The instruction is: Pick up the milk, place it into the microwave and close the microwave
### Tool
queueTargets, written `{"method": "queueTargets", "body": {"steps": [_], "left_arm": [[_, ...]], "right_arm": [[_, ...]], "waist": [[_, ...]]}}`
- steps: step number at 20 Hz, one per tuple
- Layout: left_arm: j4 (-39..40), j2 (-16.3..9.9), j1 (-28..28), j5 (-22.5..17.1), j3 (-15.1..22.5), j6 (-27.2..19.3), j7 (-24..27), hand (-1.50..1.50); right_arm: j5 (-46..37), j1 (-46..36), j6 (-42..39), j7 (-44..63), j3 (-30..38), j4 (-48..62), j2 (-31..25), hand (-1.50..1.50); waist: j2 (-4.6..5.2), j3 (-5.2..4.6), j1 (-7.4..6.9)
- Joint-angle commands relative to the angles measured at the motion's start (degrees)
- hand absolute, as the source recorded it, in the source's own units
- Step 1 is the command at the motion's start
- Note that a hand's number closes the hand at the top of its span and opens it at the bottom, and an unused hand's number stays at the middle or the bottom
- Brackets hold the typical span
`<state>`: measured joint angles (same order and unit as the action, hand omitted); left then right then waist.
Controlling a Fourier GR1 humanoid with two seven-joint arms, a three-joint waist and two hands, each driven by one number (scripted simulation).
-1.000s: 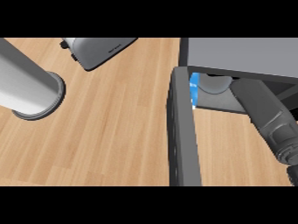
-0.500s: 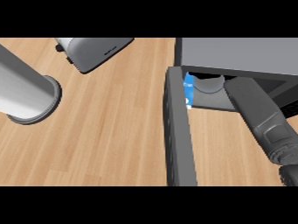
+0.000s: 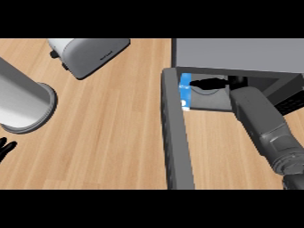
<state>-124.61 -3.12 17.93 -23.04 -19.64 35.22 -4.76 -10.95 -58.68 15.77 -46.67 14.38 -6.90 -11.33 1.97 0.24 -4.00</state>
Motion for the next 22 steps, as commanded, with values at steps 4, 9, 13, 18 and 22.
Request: {"method": "queueTargets", "body": {"steps": [4,9,13,18,22], "left_arm": [[-3.04,3.02,-1.37,3.53,8.06,-2.41,-3.11,1.50],[-3.59,3.07,-1.76,2.64,10.35,-3.03,-7.30,1.50],[-0.44,3.10,-4.18,6.15,14.24,-6.52,-7.11,1.50],[2.13,3.11,-3.72,12.97,21.32,-7.53,-3.09,1.50],[2.10,3.12,-4.45,18.15,27.50,-10.05,-2.70,1.50]], "right_arm": [[3.46,3.90,-12.52,-2.06,2.72,0.50,0.68,-1.50],[5.00,9.89,-18.66,-5.97,3.20,-1.43,2.11,-1.50],[5.54,13.60,-20.03,-3.89,1.89,-5.84,3.67,-1.50],[4.45,23.00,-19.59,-7.96,-1.05,-12.19,4.80,-1.50],[5.92,29.23,-23.10,-5.42,-1.58,-18.26,3.07,-1.50]], "waist": [[-0.93,-0.08,1.73],[-1.59,-0.17,3.06],[-2.20,-0.26,4.37],[-2.32,-0.29,4.75],[-2.59,-0.34,5.35]]}}
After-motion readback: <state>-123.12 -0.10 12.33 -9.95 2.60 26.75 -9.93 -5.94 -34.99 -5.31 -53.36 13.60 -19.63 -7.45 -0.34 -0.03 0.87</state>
